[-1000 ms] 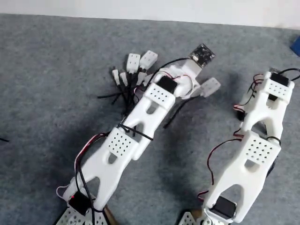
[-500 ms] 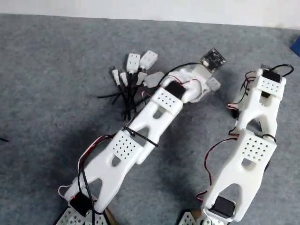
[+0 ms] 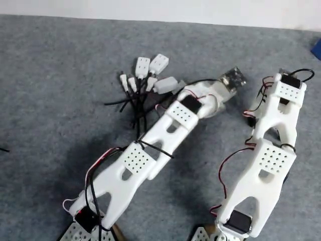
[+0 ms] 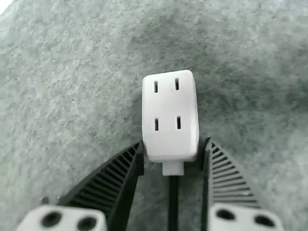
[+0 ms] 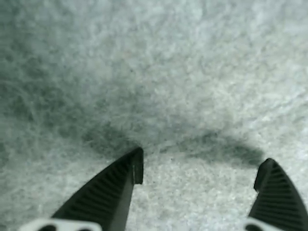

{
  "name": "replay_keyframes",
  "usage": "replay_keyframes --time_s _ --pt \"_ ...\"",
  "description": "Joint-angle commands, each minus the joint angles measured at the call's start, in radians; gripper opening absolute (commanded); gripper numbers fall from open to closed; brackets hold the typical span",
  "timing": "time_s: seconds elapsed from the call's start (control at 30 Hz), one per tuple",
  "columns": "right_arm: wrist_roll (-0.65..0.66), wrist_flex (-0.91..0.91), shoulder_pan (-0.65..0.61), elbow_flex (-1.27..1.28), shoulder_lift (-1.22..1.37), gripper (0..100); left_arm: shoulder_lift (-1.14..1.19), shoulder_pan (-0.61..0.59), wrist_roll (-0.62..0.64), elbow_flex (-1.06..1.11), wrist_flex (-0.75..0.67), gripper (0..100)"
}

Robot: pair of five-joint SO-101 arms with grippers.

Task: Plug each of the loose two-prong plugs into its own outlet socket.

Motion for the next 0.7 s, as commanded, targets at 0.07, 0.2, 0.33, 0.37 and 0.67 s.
replay_keyframes --time_s 0.07,0.2,0.33,0.37,0.67 --pt "0.008 0.007 -0.033 0.007 -0.013 36.1 -0.001 0.008 -0.017 0.001 -0.014 12" --pt "0.009 -0.015 -0.033 0.064 -0.016 36.1 -0.001 0.015 -0.115 -0.001 0.014 1" --pt "0.025 -0.041 -0.025 0.101 -0.021 36.1 -0.013 0.021 -0.144 -0.041 0.19 1" --pt "0.037 -0.038 -0.025 0.11 -0.021 36.1 -0.024 0.018 -0.144 -0.07 0.269 1" --pt "0.06 0.035 -0.044 0.111 -0.035 36.1 -0.208 0.028 -0.143 -0.259 0.947 1"
